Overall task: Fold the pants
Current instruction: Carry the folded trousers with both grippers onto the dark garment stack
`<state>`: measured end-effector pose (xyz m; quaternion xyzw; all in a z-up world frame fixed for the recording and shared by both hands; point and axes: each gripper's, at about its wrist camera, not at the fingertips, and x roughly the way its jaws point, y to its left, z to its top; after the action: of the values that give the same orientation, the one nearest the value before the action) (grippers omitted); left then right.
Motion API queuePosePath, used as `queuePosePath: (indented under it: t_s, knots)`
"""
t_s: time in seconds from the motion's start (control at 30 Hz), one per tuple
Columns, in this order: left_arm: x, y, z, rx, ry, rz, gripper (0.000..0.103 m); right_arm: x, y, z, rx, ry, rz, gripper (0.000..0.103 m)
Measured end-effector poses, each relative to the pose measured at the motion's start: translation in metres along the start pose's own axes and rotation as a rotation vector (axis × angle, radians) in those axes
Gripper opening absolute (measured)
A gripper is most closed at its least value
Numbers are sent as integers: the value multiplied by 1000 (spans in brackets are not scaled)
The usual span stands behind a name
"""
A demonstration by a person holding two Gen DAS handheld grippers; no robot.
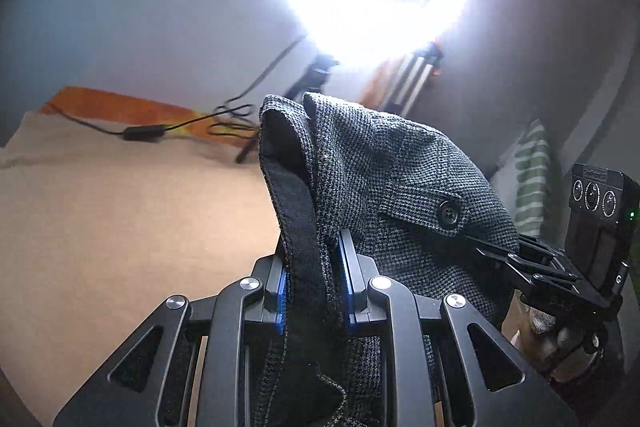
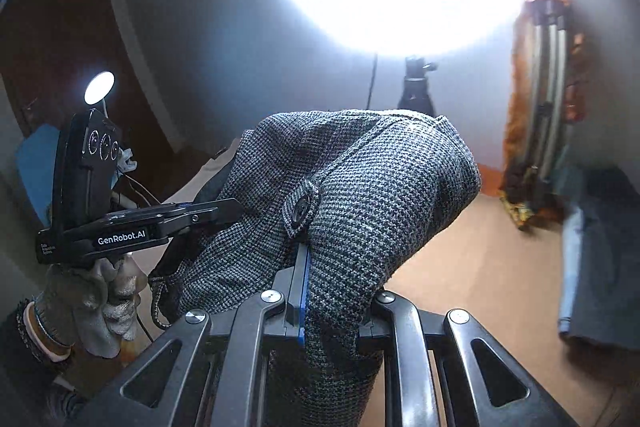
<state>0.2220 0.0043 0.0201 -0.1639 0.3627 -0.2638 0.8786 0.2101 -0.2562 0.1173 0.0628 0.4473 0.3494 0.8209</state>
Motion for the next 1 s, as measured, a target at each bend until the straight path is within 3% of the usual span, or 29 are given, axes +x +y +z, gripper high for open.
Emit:
queuePosePath:
  t_s: [0.27, 0.5, 1.0]
  knots:
    - [17, -61, 2, 56, -4, -81, 19, -73, -46, -10, 11, -47, -63, 13]
    - [59, -121, 7, 107, 13, -153, 19, -127, -96, -23, 23, -75, -147, 13]
    - [150, -229, 10, 186, 61, -253, 19, -182, -211, -42, 84, -94, -310, 13]
